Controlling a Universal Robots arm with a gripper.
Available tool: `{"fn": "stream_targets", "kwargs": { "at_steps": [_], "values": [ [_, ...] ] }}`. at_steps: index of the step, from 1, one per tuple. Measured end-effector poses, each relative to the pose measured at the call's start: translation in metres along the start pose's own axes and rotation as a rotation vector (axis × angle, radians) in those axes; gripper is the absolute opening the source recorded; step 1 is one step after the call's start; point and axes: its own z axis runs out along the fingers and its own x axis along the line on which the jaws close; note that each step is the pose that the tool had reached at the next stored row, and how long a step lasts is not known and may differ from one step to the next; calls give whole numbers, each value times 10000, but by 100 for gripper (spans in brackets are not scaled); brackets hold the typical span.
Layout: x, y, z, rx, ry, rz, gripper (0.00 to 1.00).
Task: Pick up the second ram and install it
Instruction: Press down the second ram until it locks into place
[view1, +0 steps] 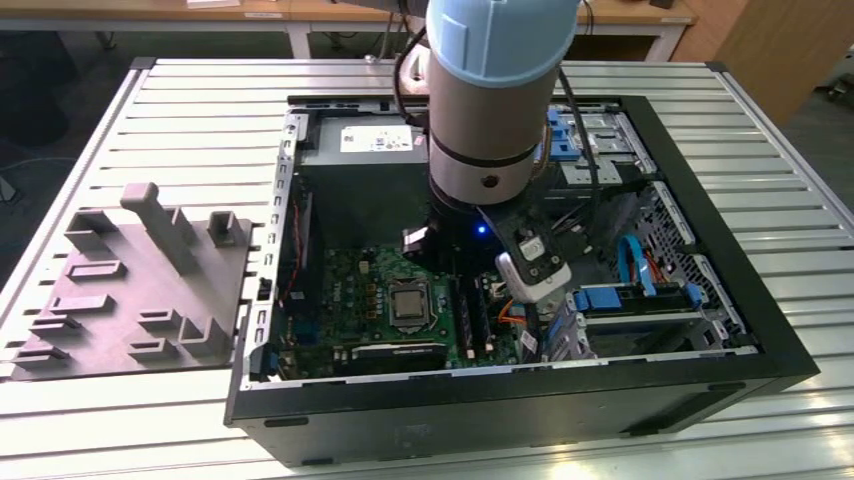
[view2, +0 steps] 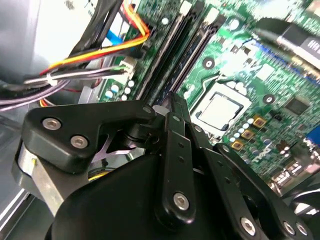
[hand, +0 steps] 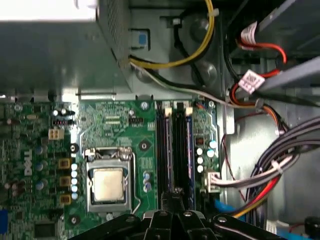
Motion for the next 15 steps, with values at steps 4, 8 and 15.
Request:
{"fn": "stream_targets", "kwargs": {
  "at_steps": [4, 8, 15],
  "values": [
    [-4, -82, -4, 1, 3, 0, 10],
    [-6, -133, -6, 5, 6, 0, 10],
    [-14, -236, -10, 19, 27, 7, 10]
  ]
}}
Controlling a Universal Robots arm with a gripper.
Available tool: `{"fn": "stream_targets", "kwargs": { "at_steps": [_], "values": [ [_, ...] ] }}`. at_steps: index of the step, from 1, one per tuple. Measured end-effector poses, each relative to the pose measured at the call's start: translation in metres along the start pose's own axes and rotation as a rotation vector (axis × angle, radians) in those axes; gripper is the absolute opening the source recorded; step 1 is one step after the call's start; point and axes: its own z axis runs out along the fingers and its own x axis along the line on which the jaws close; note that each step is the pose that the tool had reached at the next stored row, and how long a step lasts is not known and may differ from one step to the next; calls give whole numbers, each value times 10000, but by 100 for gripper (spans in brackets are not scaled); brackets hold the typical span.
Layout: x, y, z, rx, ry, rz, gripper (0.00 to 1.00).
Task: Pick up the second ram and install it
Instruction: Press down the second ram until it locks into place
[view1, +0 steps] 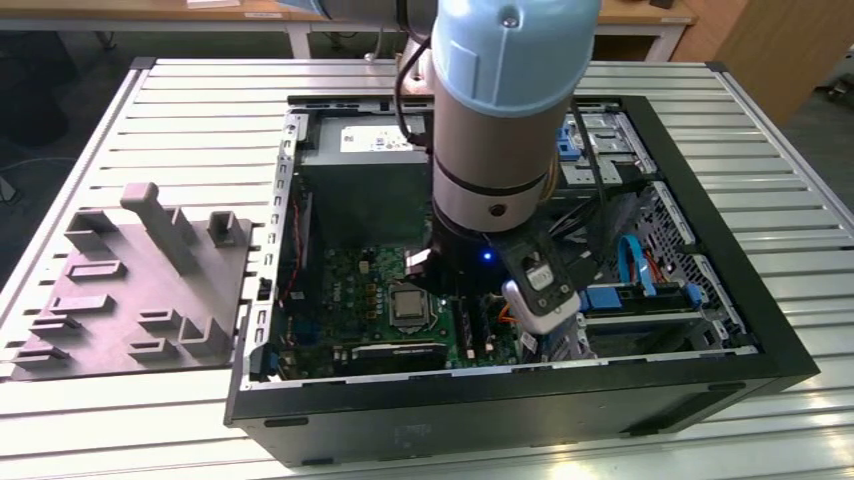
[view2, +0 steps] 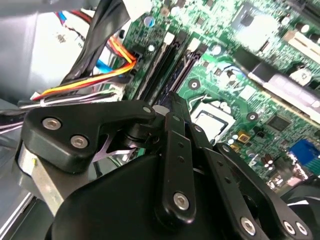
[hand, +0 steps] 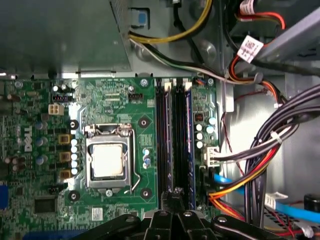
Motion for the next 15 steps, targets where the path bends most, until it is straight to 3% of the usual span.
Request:
{"fn": "stream_targets", "kwargs": {
  "at_steps": [15],
  "values": [
    [-31, -77, 87, 4, 8, 13, 10]
  ]
}}
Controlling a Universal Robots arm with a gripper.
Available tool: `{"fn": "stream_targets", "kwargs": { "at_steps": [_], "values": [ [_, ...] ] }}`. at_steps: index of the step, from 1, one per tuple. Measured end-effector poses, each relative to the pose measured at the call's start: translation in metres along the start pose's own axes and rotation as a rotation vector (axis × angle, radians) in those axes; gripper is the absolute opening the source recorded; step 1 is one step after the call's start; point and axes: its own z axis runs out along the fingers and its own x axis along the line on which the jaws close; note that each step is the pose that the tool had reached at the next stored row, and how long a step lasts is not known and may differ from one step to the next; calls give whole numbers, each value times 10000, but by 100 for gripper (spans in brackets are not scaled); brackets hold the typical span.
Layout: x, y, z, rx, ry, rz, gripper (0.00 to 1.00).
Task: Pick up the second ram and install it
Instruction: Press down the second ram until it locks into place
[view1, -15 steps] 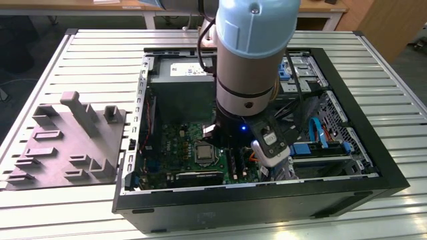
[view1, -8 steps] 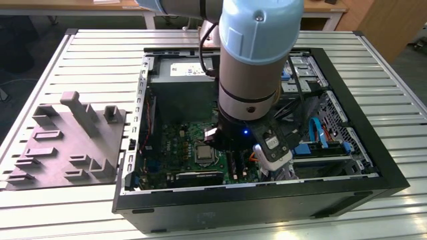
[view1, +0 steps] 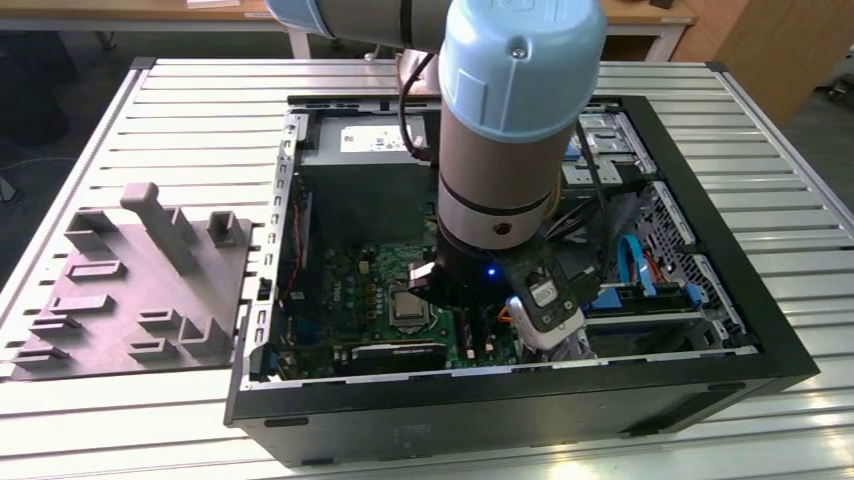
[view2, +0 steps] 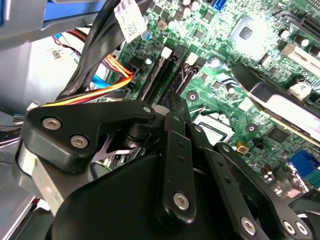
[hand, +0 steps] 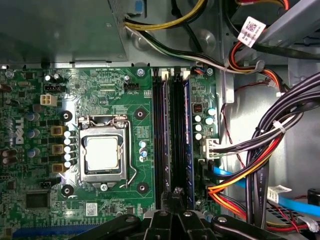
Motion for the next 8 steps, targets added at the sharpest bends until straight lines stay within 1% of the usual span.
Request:
{"fn": "stream_targets", "kwargs": {
  "at_steps": [3, 6, 8],
  "values": [
    [0, 0, 2, 1, -1, 0, 10],
    [2, -1, 33, -1, -1, -1, 10],
    [3, -2, 36, 1, -1, 0, 10]
  ]
}}
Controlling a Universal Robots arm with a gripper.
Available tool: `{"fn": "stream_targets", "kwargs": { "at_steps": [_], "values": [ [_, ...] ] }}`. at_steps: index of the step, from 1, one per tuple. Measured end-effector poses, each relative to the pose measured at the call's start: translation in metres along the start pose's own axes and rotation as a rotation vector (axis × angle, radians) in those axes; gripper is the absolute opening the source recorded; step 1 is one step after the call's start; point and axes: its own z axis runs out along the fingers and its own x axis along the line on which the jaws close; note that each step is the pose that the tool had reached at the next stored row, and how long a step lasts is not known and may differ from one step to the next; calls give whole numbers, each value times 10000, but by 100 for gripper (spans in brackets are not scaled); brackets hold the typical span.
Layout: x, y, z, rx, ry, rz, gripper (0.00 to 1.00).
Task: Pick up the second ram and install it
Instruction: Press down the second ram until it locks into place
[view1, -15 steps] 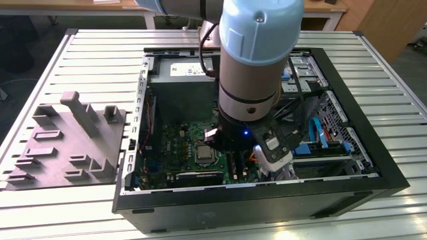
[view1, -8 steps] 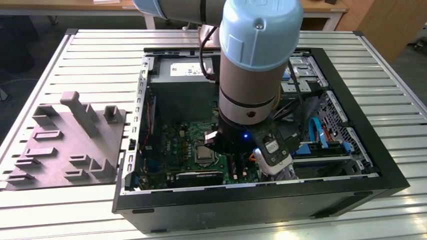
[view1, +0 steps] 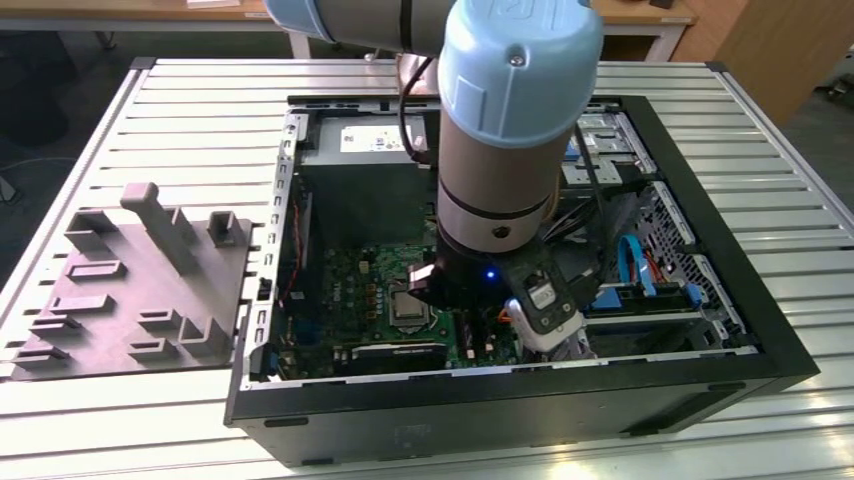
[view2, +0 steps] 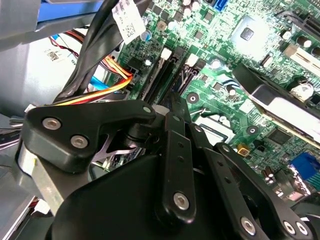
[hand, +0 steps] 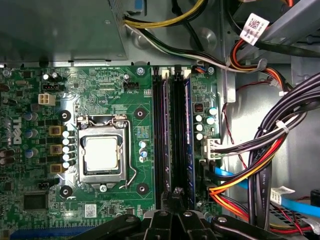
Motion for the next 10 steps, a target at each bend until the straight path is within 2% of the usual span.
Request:
{"fn": "stream_targets", "kwargs": {
  "at_steps": [10],
  "values": [
    [9, -5, 71, 7, 2, 0, 10]
  ]
}}
